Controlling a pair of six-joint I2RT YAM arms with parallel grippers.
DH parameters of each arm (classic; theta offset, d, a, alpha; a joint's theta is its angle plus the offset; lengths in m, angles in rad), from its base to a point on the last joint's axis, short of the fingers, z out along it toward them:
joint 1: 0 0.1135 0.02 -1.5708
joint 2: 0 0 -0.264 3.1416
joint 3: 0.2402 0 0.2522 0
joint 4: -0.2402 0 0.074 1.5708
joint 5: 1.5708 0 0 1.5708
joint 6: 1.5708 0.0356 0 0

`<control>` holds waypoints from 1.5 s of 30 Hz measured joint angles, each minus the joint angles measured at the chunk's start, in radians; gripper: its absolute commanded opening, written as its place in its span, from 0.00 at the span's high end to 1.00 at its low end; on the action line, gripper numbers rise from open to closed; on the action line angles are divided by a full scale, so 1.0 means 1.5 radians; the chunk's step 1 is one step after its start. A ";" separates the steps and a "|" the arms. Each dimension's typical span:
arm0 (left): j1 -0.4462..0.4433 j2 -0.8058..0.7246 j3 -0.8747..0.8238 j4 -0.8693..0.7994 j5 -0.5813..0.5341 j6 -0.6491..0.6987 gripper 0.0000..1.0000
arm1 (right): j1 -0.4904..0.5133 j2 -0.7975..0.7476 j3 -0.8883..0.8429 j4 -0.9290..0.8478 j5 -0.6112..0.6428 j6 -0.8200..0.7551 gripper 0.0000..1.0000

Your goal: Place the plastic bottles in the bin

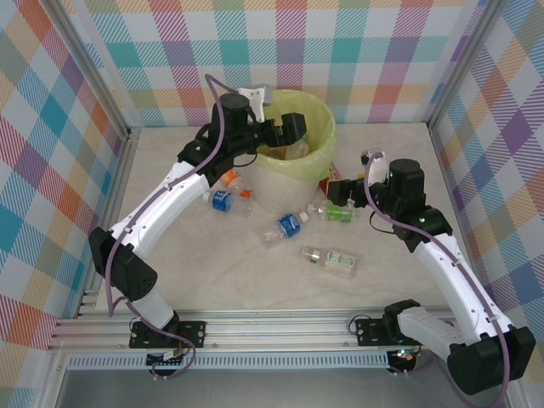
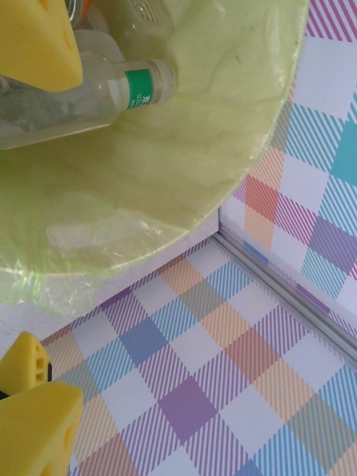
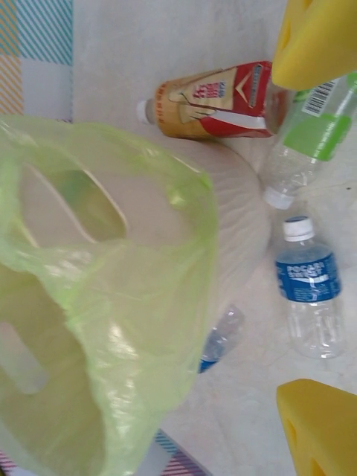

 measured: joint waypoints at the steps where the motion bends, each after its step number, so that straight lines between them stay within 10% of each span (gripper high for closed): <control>1: 0.000 -0.007 -0.013 0.009 0.000 -0.002 0.00 | 0.000 -0.001 -0.002 -0.012 -0.011 -0.012 0.00; 17: 0.000 -0.157 -0.192 0.165 -0.103 -0.048 0.00 | 0.067 0.039 -0.038 -0.151 -0.104 -0.295 0.01; 45: 0.097 -0.551 -0.591 0.100 -0.465 -0.136 0.00 | 0.228 0.342 -0.062 -0.274 0.185 -0.465 0.02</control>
